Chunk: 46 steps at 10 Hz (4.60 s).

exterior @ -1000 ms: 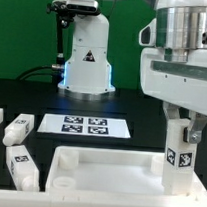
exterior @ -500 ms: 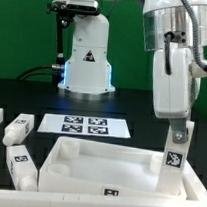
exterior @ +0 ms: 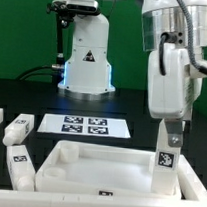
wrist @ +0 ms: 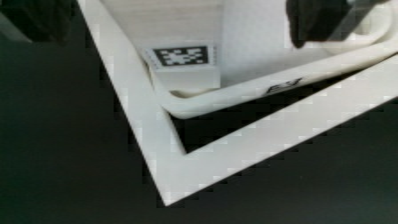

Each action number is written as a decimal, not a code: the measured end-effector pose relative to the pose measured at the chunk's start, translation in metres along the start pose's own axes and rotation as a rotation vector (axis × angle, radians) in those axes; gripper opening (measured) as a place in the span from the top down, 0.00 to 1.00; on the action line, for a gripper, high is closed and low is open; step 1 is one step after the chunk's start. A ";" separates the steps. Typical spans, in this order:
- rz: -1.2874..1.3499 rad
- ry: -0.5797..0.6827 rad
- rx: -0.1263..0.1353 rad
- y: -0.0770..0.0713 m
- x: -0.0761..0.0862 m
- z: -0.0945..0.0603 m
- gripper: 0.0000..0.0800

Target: Assemble desk

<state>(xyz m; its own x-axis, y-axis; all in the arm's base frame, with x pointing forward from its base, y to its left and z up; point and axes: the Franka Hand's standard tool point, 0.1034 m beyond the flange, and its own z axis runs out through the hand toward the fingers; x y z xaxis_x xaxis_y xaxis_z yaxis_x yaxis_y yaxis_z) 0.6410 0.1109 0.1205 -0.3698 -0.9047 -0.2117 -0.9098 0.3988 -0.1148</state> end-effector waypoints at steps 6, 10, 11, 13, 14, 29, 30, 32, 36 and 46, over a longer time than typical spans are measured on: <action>-0.030 -0.009 0.005 0.001 -0.004 -0.007 0.19; -0.259 -0.020 0.029 -0.007 0.018 -0.026 0.19; -0.442 -0.019 0.051 -0.015 0.030 -0.037 0.19; -0.583 -0.010 0.062 -0.017 0.029 -0.037 0.19; -0.664 -0.006 0.063 -0.018 0.030 -0.037 0.19; -2.241 0.100 -0.069 -0.053 0.223 -0.018 0.19; -2.314 0.103 -0.085 -0.053 0.224 -0.019 0.19; -2.314 0.042 -0.125 -0.042 0.237 -0.007 0.19; -2.251 -0.061 -0.239 -0.020 0.252 0.026 0.19; -2.258 -0.025 -0.264 -0.009 0.278 0.045 0.19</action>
Offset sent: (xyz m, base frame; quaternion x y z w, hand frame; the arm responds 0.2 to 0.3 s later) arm 0.0000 0.0000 0.0000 0.0000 0.0000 0.0000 1.0000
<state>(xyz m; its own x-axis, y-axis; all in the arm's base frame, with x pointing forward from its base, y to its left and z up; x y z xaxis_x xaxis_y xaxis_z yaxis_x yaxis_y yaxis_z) 0.5550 -0.1373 0.0191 0.9557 0.2931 0.0265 0.2936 -0.9557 -0.0186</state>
